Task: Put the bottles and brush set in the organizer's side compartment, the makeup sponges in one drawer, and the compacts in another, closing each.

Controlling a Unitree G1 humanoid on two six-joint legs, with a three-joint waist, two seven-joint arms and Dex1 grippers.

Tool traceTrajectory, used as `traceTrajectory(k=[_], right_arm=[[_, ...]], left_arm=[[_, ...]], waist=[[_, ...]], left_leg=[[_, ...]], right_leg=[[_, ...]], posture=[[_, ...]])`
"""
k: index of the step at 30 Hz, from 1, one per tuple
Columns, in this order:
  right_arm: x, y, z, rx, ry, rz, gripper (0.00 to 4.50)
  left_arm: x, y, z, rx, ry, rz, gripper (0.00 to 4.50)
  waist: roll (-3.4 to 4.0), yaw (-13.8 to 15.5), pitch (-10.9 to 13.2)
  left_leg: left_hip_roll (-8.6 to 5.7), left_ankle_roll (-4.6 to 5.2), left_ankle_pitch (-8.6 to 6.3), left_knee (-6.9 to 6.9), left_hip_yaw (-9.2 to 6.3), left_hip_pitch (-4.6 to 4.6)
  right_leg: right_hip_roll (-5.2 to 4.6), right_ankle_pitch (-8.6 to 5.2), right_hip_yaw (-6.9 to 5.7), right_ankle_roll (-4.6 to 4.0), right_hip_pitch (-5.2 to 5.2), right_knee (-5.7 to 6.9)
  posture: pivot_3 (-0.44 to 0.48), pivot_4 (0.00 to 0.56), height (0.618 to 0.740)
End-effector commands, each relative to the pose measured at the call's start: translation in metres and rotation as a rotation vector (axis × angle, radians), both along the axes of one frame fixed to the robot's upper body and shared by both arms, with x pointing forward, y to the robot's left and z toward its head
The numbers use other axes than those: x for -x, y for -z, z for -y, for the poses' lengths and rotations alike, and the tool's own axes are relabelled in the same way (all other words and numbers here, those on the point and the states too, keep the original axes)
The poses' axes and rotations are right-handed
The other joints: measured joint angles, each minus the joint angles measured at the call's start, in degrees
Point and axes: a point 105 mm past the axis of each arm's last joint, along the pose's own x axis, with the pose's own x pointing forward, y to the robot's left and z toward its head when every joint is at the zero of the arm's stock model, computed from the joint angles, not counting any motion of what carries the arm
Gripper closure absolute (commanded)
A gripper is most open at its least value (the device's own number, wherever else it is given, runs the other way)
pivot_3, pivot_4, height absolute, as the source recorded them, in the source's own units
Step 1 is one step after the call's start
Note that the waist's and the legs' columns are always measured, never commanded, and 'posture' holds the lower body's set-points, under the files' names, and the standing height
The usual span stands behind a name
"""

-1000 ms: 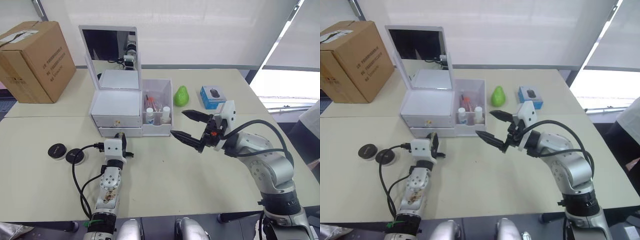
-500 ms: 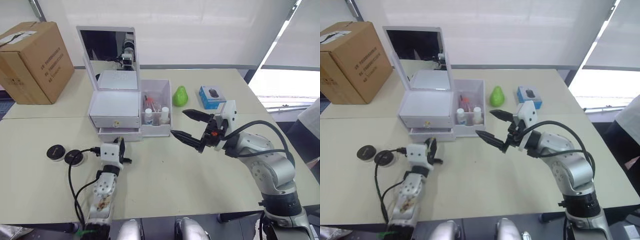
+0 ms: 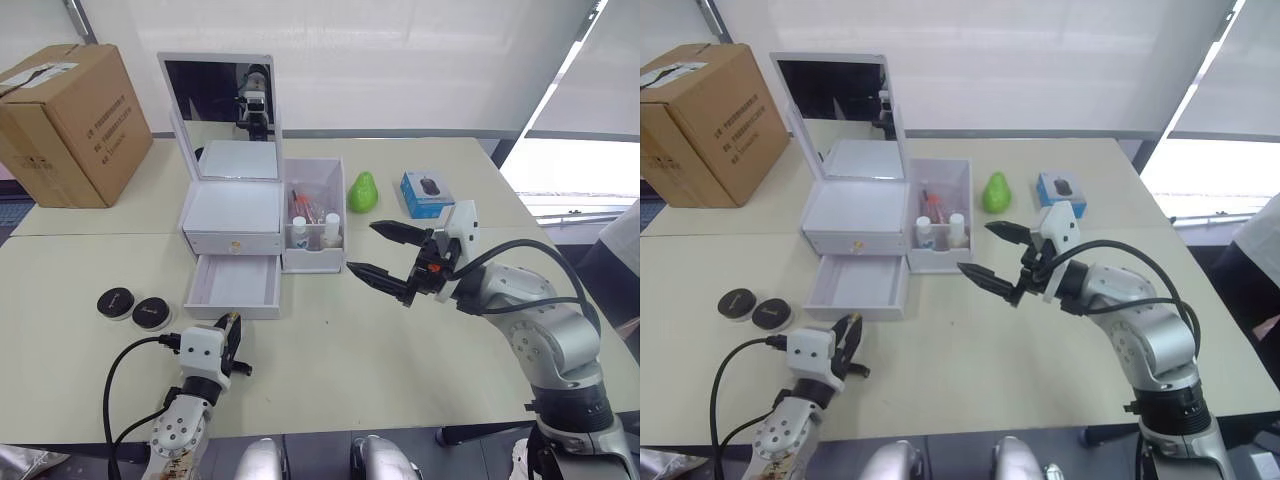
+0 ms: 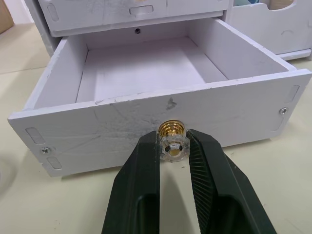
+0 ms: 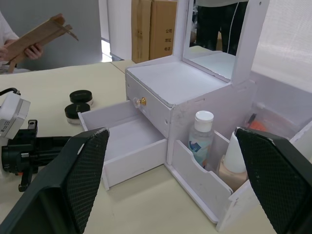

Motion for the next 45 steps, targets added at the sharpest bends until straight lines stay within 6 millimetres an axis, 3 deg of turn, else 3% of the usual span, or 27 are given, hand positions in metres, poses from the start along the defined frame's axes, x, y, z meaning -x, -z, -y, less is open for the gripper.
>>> traceTrajectory(k=[1, 2, 9, 14, 15, 20, 26, 34, 39, 45], right_arm=[[0.003, -0.014, 0.002, -0.010, -0.003, 0.046, 0.00], [0.003, -0.014, 0.002, -0.010, -0.002, 0.046, 0.00], [0.003, -0.015, 0.004, -0.016, 0.007, 0.047, 0.00], [0.003, -0.012, 0.015, -0.005, 0.034, 0.039, 0.00], [0.004, -0.011, 0.018, -0.003, 0.040, 0.036, 0.00], [0.010, 0.003, 0.037, 0.030, 0.087, -0.004, 0.00], [0.018, 0.017, 0.063, 0.061, 0.166, -0.031, 0.00], [0.029, 0.058, 0.144, 0.172, 0.385, -0.128, 0.00], [0.042, 0.079, 0.178, 0.203, 0.476, -0.174, 0.00], [0.051, 0.092, 0.184, 0.192, 0.498, -0.202, 0.00]], left_arm=[[-0.001, -0.001, 0.009, 0.005, 0.034, -0.002, 3.95], [-0.001, -0.001, 0.010, 0.003, 0.038, -0.002, 3.95], [0.001, -0.012, 0.003, -0.016, 0.049, 0.018, 1.78], [0.016, -0.033, -0.020, -0.072, 0.074, 0.035, 0.16], [0.019, -0.037, -0.025, -0.071, 0.081, 0.039, 0.04], [0.034, -0.054, -0.060, -0.057, 0.088, 0.003, 0.04], [0.049, -0.052, -0.127, -0.111, -0.117, -0.048, 0.04], [0.071, -0.046, -0.184, -0.127, -0.249, -0.120, 0.04], [0.075, -0.040, -0.196, -0.128, -0.285, -0.140, 0.04], [0.073, -0.035, -0.192, -0.116, -0.274, -0.143, 0.04]], waist=[[0.00, 0.05, 0.00], [0.00, 0.09, 0.00], [-0.02, -0.07, 0.01], [-0.01, -0.20, 0.04], [0.00, -0.20, 0.05], [0.10, 0.00, 0.17], [0.12, -0.05, 0.27], [-0.13, 0.35, 0.37], [-0.11, 0.32, 0.39], [-0.11, 0.02, 0.39]], left_leg=[[0.00, 0.00, 0.00, 0.00, 0.00, 0.00], [0.00, 0.00, 0.00, 0.00, 0.00, 0.00], [0.01, 0.00, 0.00, 0.00, -0.01, -0.03], [0.05, 0.00, 0.00, -0.03, -0.03, 0.00], [0.08, 0.00, 0.00, -0.03, -0.03, -0.01], [0.11, -0.02, -0.01, -0.04, 0.00, 0.02], [0.09, -0.10, -0.06, -0.04, 0.00, 0.04], [0.10, -0.44, -0.26, -0.04, -0.01, 0.05], [0.10, -0.48, -0.28, -0.04, 0.00, 0.07], [0.12, -0.52, -0.31, -0.08, 0.00, 0.08]], right_leg=[[0.00, 0.00, 0.00, 0.00, 0.00, 0.00], [0.00, 0.00, 0.00, 0.00, 0.00, 0.00], [0.02, 0.00, 0.00, 0.00, -0.03, 0.00], [0.05, -0.04, 0.00, -0.07, -0.09, 0.02], [0.04, -0.05, -0.02, -0.08, -0.10, 0.01], [-0.01, -0.08, -0.10, -0.08, -0.25, -0.04], [-0.01, -0.11, -0.10, -0.07, -0.21, -0.05], [-0.05, -0.15, -0.15, -0.07, -0.22, -0.11], [-0.06, -0.15, -0.15, -0.06, -0.22, -0.09], [-0.04, -0.15, -0.13, -0.06, -0.22, -0.09]], posture=[[0.000, 0.150, 0.740], [0.000, 0.150, 0.740], [0.000, 0.150, 0.740], [0.000, 0.150, 0.740], [0.000, 0.150, 0.740], [0.000, 0.150, 0.740], [0.000, 0.150, 0.740], [0.000, 0.150, 0.740], [0.000, 0.150, 0.740], [0.000, 0.150, 0.740]])
